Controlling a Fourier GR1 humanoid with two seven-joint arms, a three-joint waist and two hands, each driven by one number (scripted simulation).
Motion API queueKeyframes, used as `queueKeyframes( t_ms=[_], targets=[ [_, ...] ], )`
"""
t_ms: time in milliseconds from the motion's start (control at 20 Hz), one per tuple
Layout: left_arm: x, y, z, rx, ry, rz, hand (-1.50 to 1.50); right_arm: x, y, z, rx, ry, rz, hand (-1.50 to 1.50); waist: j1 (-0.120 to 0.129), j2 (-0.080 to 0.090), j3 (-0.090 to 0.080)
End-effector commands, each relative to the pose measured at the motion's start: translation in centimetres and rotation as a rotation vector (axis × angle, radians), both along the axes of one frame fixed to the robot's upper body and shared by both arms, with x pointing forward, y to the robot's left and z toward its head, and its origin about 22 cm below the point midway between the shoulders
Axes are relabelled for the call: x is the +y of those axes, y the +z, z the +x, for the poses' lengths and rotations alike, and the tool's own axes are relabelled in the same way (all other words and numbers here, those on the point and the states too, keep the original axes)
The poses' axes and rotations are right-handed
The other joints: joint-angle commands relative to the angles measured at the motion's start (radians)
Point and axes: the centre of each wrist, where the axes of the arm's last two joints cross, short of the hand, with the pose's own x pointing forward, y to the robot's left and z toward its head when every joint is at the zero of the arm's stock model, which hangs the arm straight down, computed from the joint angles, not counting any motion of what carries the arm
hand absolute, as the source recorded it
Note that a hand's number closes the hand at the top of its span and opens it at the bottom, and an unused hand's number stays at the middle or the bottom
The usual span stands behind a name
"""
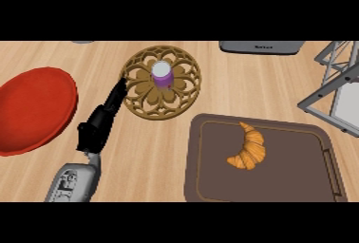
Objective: Pick the pear from the tray and place it in the tiered shelf
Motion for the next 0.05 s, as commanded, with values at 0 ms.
queueKeyframes(
  t_ms=[0],
  targets=[
    [-0.36, -0.43, -0.26, 0.011, -0.012, -0.006, 0.0, -0.38, -0.38, -0.58, 0.002, 0.037, -0.011, -1.5, 0.0, 0.005, 0.005]
  ],
)
